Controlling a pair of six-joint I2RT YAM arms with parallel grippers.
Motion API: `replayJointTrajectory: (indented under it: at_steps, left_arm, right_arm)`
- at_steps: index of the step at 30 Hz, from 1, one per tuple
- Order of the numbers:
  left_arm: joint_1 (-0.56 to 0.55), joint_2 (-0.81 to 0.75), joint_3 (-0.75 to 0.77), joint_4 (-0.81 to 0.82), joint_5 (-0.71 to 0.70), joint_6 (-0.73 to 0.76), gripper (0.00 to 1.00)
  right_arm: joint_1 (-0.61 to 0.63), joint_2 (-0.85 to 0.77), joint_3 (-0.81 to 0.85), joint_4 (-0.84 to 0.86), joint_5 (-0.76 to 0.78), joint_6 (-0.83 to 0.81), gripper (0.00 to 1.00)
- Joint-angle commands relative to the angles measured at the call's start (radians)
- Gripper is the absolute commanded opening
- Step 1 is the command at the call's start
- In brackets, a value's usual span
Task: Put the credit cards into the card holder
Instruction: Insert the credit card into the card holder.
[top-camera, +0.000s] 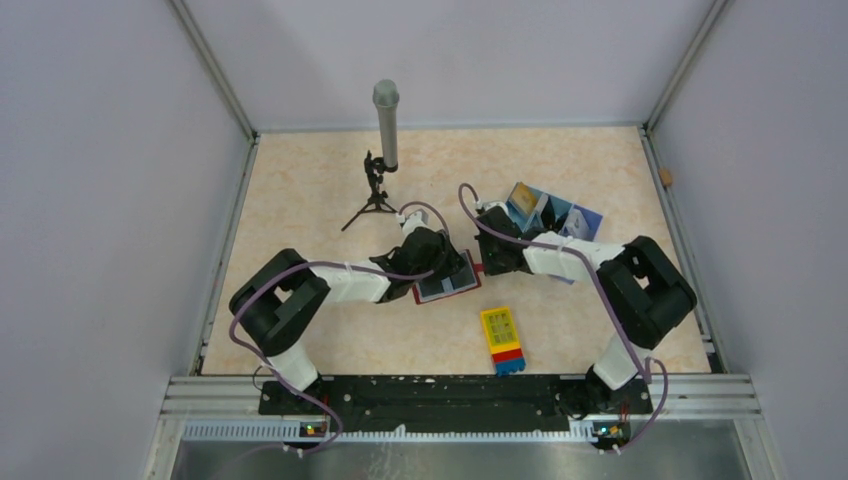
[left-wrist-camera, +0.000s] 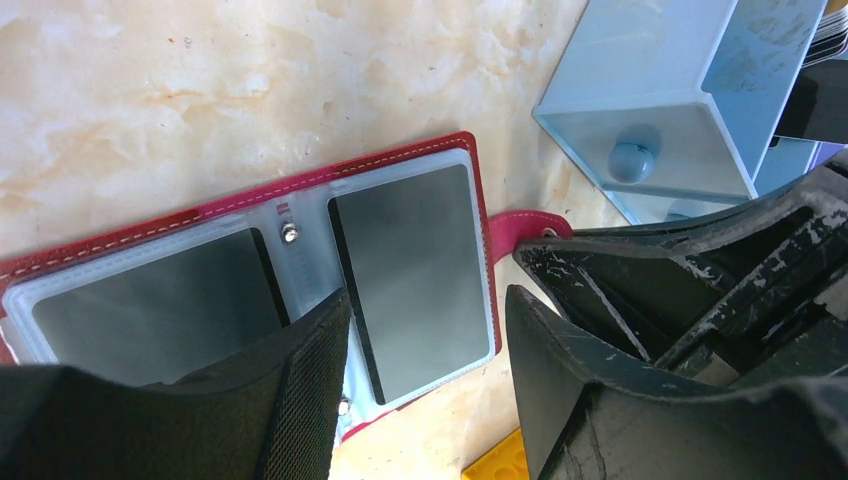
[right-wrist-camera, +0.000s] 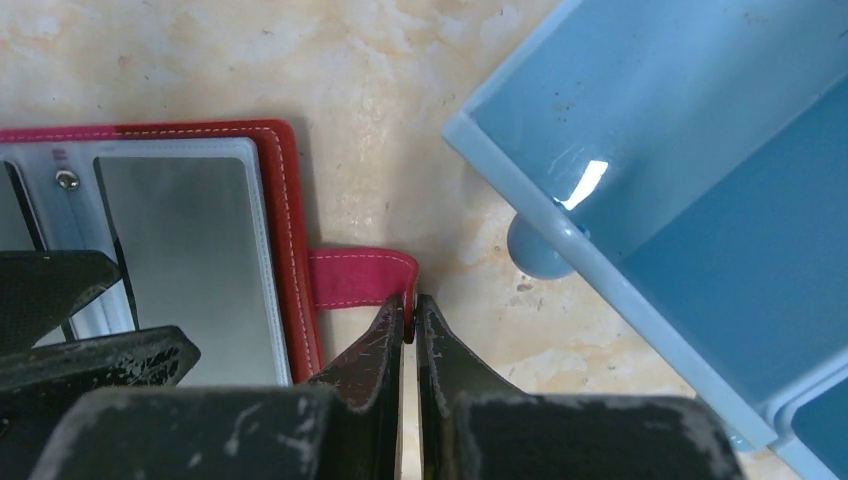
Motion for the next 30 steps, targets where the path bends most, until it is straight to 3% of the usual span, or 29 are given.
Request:
replayJointTrajectory:
  at_steps: [1, 16, 30]
  left_arm:
    - [0.001, -0.001, 0.036, 0.004, -0.007, 0.031, 0.60]
    - [0.005, -0.186, -0.032, -0.153, -0.035, 0.087, 0.74]
    - [0.013, -0.142, -0.048, -0.053, 0.038, 0.089, 0.78]
  right_arm:
    - [0.012, -0.065, -0.016, -0.010, -0.016, 0.031, 0.00]
    - [0.012, -0.268, -0.047, 0.073, -0.213, 0.065, 0.00]
    - [0.028, -0.297, -0.028, 0.071, -0.271, 0.061, 0.00]
